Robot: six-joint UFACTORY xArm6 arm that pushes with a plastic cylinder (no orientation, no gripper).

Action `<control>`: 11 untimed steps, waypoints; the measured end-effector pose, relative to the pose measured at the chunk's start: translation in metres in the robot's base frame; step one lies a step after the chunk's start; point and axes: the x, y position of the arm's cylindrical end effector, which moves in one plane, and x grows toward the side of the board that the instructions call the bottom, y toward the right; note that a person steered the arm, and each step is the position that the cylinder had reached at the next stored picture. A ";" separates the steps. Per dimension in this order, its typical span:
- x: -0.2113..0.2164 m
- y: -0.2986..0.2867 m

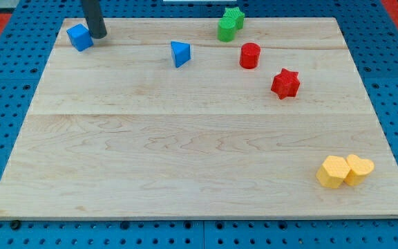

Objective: Push blue cube to the center

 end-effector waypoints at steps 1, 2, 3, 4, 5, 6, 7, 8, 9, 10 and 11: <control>0.013 -0.013; -0.001 -0.023; -0.032 -0.034; -0.065 -0.047; -0.064 -0.043; -0.047 -0.028; -0.026 -0.024; -0.015 -0.027; -0.028 -0.030; -0.040 -0.041; -0.040 -0.075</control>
